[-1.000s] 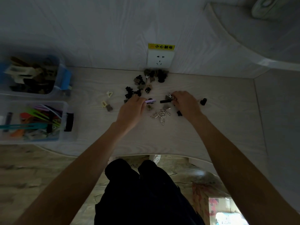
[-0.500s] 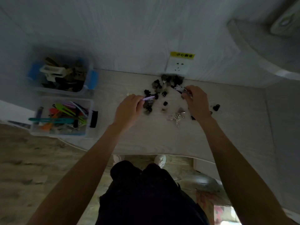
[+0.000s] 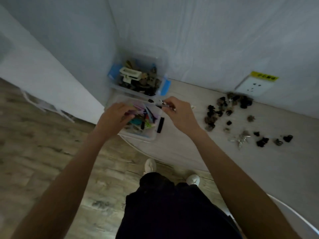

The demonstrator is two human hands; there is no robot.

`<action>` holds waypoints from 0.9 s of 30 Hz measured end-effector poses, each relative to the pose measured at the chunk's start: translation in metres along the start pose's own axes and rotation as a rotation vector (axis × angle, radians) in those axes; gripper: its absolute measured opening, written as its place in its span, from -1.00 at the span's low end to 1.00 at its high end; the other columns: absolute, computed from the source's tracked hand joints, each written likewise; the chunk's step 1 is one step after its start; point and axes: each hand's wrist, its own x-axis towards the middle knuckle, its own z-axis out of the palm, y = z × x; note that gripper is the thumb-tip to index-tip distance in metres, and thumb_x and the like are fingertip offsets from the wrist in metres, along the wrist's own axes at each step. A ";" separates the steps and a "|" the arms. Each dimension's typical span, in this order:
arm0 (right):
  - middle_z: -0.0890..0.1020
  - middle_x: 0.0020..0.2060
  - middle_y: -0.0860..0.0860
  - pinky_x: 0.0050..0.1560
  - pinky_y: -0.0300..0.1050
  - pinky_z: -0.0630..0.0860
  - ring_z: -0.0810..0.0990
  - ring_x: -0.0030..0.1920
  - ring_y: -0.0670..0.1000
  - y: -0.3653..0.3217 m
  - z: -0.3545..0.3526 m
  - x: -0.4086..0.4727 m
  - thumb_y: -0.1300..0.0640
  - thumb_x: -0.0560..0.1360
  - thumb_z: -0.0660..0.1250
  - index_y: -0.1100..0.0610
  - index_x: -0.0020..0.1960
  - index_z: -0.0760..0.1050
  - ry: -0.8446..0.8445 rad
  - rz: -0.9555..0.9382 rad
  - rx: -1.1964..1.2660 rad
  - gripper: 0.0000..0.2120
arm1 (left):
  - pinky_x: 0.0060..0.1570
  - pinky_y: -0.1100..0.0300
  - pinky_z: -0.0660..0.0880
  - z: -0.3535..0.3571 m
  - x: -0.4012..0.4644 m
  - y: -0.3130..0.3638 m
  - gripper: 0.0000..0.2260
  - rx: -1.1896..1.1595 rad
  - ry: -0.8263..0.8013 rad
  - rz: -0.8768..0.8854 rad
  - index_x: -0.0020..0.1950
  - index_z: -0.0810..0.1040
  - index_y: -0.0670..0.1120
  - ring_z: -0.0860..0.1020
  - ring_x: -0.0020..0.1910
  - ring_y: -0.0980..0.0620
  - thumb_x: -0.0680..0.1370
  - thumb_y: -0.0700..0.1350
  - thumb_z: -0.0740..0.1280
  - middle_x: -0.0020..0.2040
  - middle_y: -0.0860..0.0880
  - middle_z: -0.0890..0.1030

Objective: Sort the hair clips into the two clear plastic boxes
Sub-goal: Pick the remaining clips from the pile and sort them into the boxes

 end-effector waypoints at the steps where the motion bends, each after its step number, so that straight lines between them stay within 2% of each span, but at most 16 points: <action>1: 0.62 -0.10 0.17 -0.25 -0.52 0.31 0.47 -0.18 -0.04 -0.007 0.008 0.004 0.22 0.52 0.29 0.27 0.09 0.51 -0.018 -0.010 -0.008 -0.82 | 0.01 0.08 0.41 0.002 -0.002 -0.006 -0.75 -0.006 -0.043 -0.019 0.19 0.53 -0.08 0.49 0.08 -0.14 0.52 -0.07 0.33 0.10 -0.12 0.57; 3: 0.63 -0.01 0.19 -0.21 -0.43 0.29 0.54 -0.10 0.05 -0.021 0.029 0.012 0.22 0.53 0.27 0.27 0.14 0.51 -0.058 -0.012 -0.035 -0.78 | 0.10 0.09 0.40 0.001 -0.011 -0.019 -0.67 -0.035 -0.055 -0.001 0.24 0.51 -0.10 0.47 0.15 -0.12 0.49 -0.05 0.36 0.18 -0.13 0.55; 6: 0.62 0.05 0.16 -0.11 -0.30 0.33 0.57 0.05 0.11 -0.033 0.057 0.021 0.16 0.53 0.28 0.22 0.18 0.50 -0.127 -0.017 -0.104 -0.74 | 0.12 0.14 0.37 0.003 -0.025 -0.042 -0.70 -0.014 0.186 0.083 0.18 0.55 -0.16 0.46 0.09 -0.08 0.51 -0.05 0.28 0.11 -0.16 0.58; 9: 0.55 0.13 0.16 0.09 -0.09 0.38 0.49 0.14 0.13 -0.038 0.073 0.021 0.15 0.51 0.30 0.21 0.24 0.45 -0.209 -0.092 -0.255 -0.68 | 0.11 0.13 0.34 0.005 -0.035 -0.061 -0.76 0.055 0.318 -0.019 0.15 0.56 -0.15 0.46 0.06 -0.13 0.50 -0.15 0.29 0.08 -0.16 0.58; 12: 0.53 0.11 0.20 0.10 0.06 0.44 0.45 0.11 0.19 -0.033 0.075 0.012 0.24 0.48 0.28 0.25 0.17 0.47 -0.113 -0.157 -0.397 -0.74 | -0.01 0.12 0.38 0.009 -0.038 -0.063 -0.79 0.138 0.331 -0.015 0.05 0.61 -0.11 0.47 -0.05 -0.11 0.43 -0.26 0.39 -0.03 -0.12 0.62; 15: 0.52 0.14 0.23 0.07 0.07 0.49 0.47 0.09 0.22 -0.024 0.076 -0.001 0.26 0.49 0.26 0.29 0.18 0.46 -0.083 -0.131 -0.473 -0.73 | -0.19 0.08 0.43 0.003 -0.035 -0.056 -0.82 0.224 0.293 -0.002 -0.08 0.68 -0.05 0.51 -0.14 -0.14 0.36 -0.25 0.47 -0.14 -0.06 0.65; 19: 0.43 0.27 0.23 0.19 0.03 0.42 0.42 0.20 0.21 -0.020 0.080 -0.004 0.19 0.51 0.25 0.26 0.27 0.40 -0.183 -0.115 -0.521 -0.65 | -0.12 0.05 0.31 -0.001 -0.024 -0.039 -0.92 0.375 0.146 0.023 -0.20 0.69 0.04 0.54 -0.14 -0.14 0.33 -0.11 0.47 -0.19 0.00 0.67; 22: 0.46 0.24 0.13 0.08 -0.02 0.43 0.46 0.15 0.15 -0.024 0.080 -0.001 0.14 0.53 0.22 0.20 0.19 0.46 -0.315 -0.155 -0.570 -0.73 | -0.12 0.07 0.18 0.006 -0.011 -0.029 -0.96 0.443 0.052 0.073 -0.29 0.66 0.06 0.53 -0.16 -0.11 0.31 -0.09 0.45 -0.22 0.03 0.65; 25: 0.52 0.14 0.12 0.00 -0.04 0.44 0.48 0.10 0.14 -0.026 0.070 -0.002 0.17 0.53 0.21 0.18 0.20 0.45 -0.280 -0.179 -0.609 -0.74 | -0.18 0.10 0.28 0.006 -0.009 -0.027 -0.85 0.395 0.062 0.083 -0.27 0.65 0.02 0.50 -0.19 -0.08 0.39 -0.09 0.28 -0.21 0.03 0.64; 27: 0.53 0.15 0.13 0.01 -0.04 0.44 0.49 0.12 0.14 -0.026 0.065 -0.001 0.20 0.52 0.23 0.19 0.22 0.44 -0.203 -0.154 -0.593 -0.72 | -0.21 0.08 0.40 0.002 -0.014 -0.028 -0.86 0.272 0.169 0.057 -0.20 0.63 -0.08 0.53 -0.18 -0.11 0.41 -0.15 0.27 -0.17 -0.05 0.64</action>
